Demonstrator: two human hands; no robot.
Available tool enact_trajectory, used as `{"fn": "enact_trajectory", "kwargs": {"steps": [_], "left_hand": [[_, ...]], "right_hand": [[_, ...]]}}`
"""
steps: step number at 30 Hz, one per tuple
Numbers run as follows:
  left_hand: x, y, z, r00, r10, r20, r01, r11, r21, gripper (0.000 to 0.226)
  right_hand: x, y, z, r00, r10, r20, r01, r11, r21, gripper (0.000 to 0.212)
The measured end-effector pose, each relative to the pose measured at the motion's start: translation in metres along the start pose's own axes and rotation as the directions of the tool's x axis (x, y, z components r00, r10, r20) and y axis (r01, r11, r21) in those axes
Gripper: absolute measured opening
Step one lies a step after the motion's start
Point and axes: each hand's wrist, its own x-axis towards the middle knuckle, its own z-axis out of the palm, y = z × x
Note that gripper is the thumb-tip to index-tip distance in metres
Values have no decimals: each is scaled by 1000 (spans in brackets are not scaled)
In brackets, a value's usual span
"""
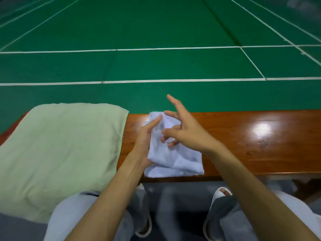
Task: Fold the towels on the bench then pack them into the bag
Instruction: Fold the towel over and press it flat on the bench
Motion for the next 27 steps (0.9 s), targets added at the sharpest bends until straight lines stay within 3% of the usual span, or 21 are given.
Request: {"fn": "enact_trajectory", "kwargs": {"steps": [2, 5, 7, 9, 11, 15, 18, 20, 22, 23, 25, 27], "left_hand": [[-4, 2, -12, 997, -50, -58, 55, 995, 84, 26], [-10, 5, -23, 987, -27, -160, 46, 992, 120, 45], [-19, 4, -26, 988, -18, -155, 36, 993, 116, 50], [-26, 0, -24, 990, -51, -133, 62, 994, 86, 57], [-30, -5, -22, 988, -75, -134, 83, 995, 55, 60], [-39, -3, -12, 992, -87, -95, 89, 996, 23, 60], [-38, 5, -12, 985, 31, -172, -7, 990, 138, 52], [-31, 7, -23, 920, 243, -308, -125, 926, 357, 69], [-26, 6, -35, 783, 503, -365, -149, 723, 675, 76], [-24, 3, -41, 730, 622, -284, -154, 554, 818, 72], [-24, -6, -43, 693, 720, 38, -157, 99, 983, 69], [-22, -20, -33, 712, 627, 314, -142, -309, 940, 66]], "right_hand": [[0, 7, -4, 995, 0, -103, -1, 1000, -8, 85], [-1, 27, -20, 952, -76, -296, 14, 979, -206, 70], [-5, 40, -27, 937, -124, -327, -33, 899, -437, 64], [-12, 52, -28, 958, -145, -246, -47, 770, -636, 67], [-19, 62, -19, 990, -69, -124, -50, 644, -763, 75], [-26, 93, -8, 999, 36, -4, -18, 420, -907, 76], [-29, 102, -22, 1000, 10, 14, 8, 419, -908, 71], [-33, 103, -32, 999, -7, 31, 31, 464, -886, 68], [-35, 100, -36, 999, -36, 27, 42, 521, -853, 68], [-36, 96, -35, 998, -57, 12, 41, 541, -840, 69], [-33, 86, -29, 995, -99, -21, 37, 552, -833, 75], [-27, 78, -17, 991, -132, -20, 50, 510, -858, 77]]}}
